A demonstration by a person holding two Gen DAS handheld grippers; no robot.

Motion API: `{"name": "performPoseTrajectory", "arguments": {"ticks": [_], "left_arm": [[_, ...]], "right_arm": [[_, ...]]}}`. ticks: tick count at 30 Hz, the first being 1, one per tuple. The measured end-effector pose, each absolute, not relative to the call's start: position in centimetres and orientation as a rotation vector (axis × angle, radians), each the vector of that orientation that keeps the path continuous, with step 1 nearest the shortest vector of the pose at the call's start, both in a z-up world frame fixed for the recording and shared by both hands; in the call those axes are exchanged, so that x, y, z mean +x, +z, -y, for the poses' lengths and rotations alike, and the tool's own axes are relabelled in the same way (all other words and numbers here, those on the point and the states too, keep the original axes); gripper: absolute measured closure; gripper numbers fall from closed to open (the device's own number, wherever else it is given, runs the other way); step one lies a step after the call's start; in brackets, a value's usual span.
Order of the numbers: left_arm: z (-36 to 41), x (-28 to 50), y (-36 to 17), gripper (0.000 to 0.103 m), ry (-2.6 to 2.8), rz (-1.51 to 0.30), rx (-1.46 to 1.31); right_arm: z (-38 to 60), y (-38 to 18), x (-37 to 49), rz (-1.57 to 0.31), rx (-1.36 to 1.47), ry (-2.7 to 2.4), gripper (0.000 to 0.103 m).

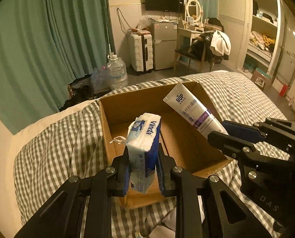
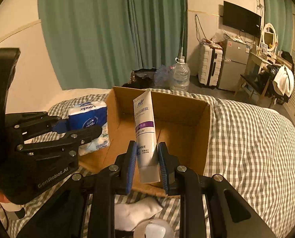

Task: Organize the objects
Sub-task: 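Carry the tissue pack with the left gripper while the right carries the toothpaste over the box, then open both grippers to drop the tissue pack and toothpaste into the box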

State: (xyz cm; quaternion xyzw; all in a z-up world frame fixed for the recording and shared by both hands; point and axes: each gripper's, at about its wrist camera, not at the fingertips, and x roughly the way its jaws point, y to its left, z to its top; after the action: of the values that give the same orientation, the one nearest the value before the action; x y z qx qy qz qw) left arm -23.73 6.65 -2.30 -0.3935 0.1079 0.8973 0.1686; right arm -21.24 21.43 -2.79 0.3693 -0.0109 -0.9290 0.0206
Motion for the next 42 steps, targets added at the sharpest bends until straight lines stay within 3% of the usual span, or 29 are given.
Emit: {"name": "performPoseTrajectory", "arguments": {"ticks": [16, 22, 23, 24, 27, 31, 33, 35, 42], "left_arm": [[-8.0, -26.6, -7.4, 0.081, 2.476, -0.306, -1.209], [-8.0, -26.5, -7.1, 0.07, 2.484, -0.31, -1.192], [-8.0, -26.4, -7.0, 0.063, 2.487, -0.313, -1.189], [-7.9, -26.3, -6.8, 0.055, 2.491, -0.311, -1.187], [-7.5, -25.7, -6.0, 0.039, 2.507, -0.279, -1.176], [-7.1, -24.2, -3.8, 0.031, 2.529, -0.249, -1.15], [-6.7, -23.0, -2.3, 0.018, 2.564, -0.258, -1.112], [-6.0, -21.8, -0.8, 0.009, 2.615, -0.278, -1.068], [-3.4, -17.4, 4.0, 0.004, 2.744, -0.255, -0.95]], "right_arm": [[-23.1, -7.5, -24.4, 0.081, 1.26, -2.85, 0.081], [-23.3, -7.5, -24.0, 0.083, 1.246, -2.862, 0.081], [-23.4, -7.2, -24.0, 0.09, 1.243, -2.863, 0.076], [-23.5, -6.9, -24.0, 0.099, 1.241, -2.863, 0.064], [-23.7, -5.6, -23.3, 0.119, 1.232, -2.89, 0.051], [-23.9, -3.3, -21.5, 0.139, 1.191, -2.913, 0.045], [-23.8, -2.0, -20.5, 0.123, 1.17, -2.937, 0.036], [-23.7, -0.5, -19.0, 0.111, 1.144, -2.963, 0.035], [-22.9, 4.1, -14.5, 0.074, 1.043, -3.007, 0.014]]}}
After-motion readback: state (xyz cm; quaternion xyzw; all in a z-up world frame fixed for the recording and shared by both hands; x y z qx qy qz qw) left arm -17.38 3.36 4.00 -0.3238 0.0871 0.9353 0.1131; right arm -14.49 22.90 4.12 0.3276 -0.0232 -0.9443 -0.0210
